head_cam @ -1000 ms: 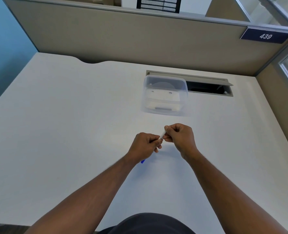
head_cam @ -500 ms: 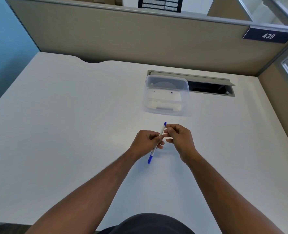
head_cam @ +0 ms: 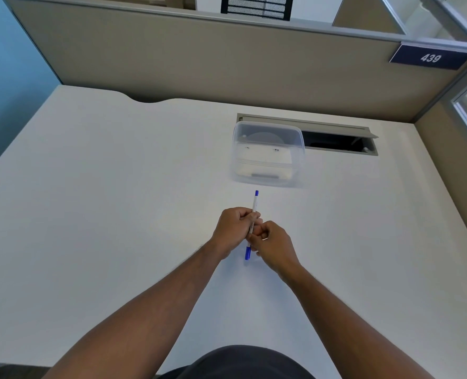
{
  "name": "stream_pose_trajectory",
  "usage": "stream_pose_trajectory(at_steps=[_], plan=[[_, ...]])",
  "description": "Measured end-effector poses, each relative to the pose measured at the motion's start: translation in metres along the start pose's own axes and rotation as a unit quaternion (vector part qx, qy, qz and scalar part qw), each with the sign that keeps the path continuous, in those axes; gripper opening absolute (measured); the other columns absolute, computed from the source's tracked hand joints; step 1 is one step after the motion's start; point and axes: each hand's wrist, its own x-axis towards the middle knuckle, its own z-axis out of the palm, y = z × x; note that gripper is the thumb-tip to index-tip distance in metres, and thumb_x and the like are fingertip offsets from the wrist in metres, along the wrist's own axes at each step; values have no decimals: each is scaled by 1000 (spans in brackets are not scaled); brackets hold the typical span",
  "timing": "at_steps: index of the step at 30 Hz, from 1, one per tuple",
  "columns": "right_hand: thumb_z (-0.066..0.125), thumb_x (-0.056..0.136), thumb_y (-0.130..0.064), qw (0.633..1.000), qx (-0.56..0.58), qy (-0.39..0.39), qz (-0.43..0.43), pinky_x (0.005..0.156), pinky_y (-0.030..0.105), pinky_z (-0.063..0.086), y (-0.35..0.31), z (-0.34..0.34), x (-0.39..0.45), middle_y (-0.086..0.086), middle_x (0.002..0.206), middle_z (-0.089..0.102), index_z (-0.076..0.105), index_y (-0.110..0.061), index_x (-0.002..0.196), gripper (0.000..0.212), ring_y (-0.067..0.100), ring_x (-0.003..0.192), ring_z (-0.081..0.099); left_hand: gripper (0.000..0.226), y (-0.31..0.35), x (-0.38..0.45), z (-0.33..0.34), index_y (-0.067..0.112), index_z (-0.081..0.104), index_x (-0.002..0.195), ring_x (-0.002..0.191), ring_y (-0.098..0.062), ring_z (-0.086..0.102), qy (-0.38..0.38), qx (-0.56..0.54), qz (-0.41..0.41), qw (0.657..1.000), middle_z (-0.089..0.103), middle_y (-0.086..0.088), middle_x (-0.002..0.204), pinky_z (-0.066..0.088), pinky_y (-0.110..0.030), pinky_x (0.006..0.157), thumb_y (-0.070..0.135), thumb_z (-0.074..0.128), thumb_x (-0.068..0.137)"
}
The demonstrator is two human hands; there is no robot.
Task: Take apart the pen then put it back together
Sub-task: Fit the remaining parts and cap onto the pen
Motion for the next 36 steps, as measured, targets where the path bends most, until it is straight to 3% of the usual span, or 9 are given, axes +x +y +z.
stream_pose_trajectory(at_steps=[6,11,14,18,22,25,27,31,36], plan=[[72,91,-29,999,-32,6,10,71,34,58,7,5,2,-3,78,72,62,-14,85,19,17,75,71,18,-1,-2,2,15,78,100,85,-12,77,1,12,-19,1000,80,3,92,62,-37,89,21,62,99],[70,88,-28,993,-113,13,40,67,32,54,13,9,12,-5,71,65,64,-13,81,17,13,66,61,23,-1,-4,2,-1,71,97,95,-33,67,51,134,21,989,71,-19,95,56,-46,89,15,55,98],[71,86,-29,988,-141,7,62,67,30,53,16,9,16,-4,69,64,67,-11,84,19,14,65,61,21,-3,-3,-2,7,72,99,93,-27,67,88,176,47,979,75,-9,101,52,-33,85,13,52,99],[70,87,-31,984,-159,-33,71,67,28,50,19,11,16,-2,76,68,69,-12,86,19,13,69,61,33,-4,0,-9,10,67,128,120,-20,63,100,165,26,981,70,-4,128,48,-30,103,15,51,100],[70,87,-29,984,-155,-70,58,75,33,58,19,13,10,-2,80,71,69,-13,88,16,18,78,69,26,-9,7,-12,11,71,115,102,-23,72,109,107,-13,988,77,-7,106,57,-38,94,19,57,96],[71,88,-28,986,-119,-102,51,83,41,63,13,9,5,3,81,76,70,-9,88,19,22,79,75,20,-13,10,-10,7,74,84,74,-23,75,40,51,-52,997,79,-9,81,63,-46,83,20,64,95],[68,89,-31,988,-107,-101,43,82,44,63,8,1,5,5,78,77,70,-6,88,25,23,78,76,19,-14,8,-8,5,74,87,67,-21,75,12,30,-64,997,78,-10,79,64,-47,80,18,64,96],[64,95,-23,999,-23,2,28,79,44,59,-5,-24,15,7,94,76,71,-12,103,16,24,83,75,22,-14,2,-11,6,76,92,61,-14,67,-47,14,-56,997,70,-7,75,62,-34,68,14,57,98],[59,100,-14,988,151,-20,2,64,24,54,-17,-45,21,1,89,78,79,-15,100,21,7,69,68,31,-7,-4,-17,7,76,100,59,-10,54,-183,-64,-93,977,62,0,73,48,-25,58,24,50,106]])
